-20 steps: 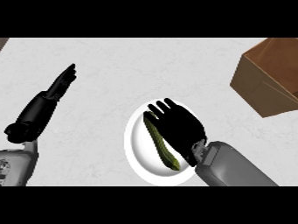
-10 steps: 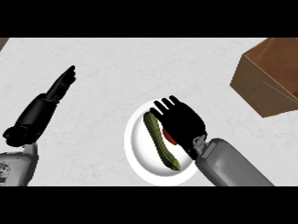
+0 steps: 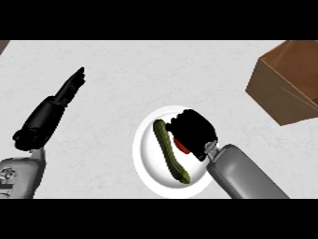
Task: Pick the bell pepper from the plate and place it in the cardboard box
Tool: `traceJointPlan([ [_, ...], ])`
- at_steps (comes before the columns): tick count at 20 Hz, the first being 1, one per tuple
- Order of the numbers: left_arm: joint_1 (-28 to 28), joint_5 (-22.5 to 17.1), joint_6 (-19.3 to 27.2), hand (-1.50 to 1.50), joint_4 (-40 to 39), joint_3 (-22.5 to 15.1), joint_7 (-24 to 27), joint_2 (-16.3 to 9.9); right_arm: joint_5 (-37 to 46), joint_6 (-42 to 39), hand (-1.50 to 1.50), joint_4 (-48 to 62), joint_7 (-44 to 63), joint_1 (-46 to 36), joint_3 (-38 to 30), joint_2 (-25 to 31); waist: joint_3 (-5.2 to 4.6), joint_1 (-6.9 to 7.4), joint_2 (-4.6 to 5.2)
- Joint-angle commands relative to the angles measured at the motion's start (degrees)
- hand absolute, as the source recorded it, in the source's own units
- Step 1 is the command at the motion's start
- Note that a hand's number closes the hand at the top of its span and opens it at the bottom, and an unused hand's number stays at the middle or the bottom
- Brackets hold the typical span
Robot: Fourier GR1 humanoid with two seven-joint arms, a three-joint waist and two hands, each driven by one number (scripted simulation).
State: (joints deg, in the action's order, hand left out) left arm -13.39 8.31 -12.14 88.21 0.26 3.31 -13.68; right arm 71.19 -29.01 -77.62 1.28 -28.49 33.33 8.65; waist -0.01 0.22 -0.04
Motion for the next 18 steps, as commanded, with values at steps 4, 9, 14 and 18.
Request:
traceJointPlan([
  [4, 2.29, -0.67, -1.87, 0.00, 0.62, 1.64, 1.39, -0.80, 4.10, 11.34, 1.50, 3.20, -7.10, 0.46, 1.00, -0.70, 0.01, 0.11, 0.08],
  [9, 0.08, 0.98, -1.11, 0.00, -3.13, 1.88, 3.90, 0.14, 4.83, 15.55, 1.50, 6.51, -7.15, 0.32, -3.37, -3.63, 0.01, -0.14, 0.12],
  [14, -0.05, -1.08, -3.05, 0.00, 1.03, 1.55, 0.21, -0.73, -7.49, 12.97, 1.50, 13.23, 9.18, -6.55, -18.66, -8.50, 0.08, 2.09, 0.54],
  [18, -0.28, 0.94, -1.45, 0.00, 0.14, 0.01, 0.25, 1.06, -10.77, 23.38, 1.50, 19.92, 11.79, -16.28, -17.33, -8.59, 0.05, 1.98, 0.50],
])
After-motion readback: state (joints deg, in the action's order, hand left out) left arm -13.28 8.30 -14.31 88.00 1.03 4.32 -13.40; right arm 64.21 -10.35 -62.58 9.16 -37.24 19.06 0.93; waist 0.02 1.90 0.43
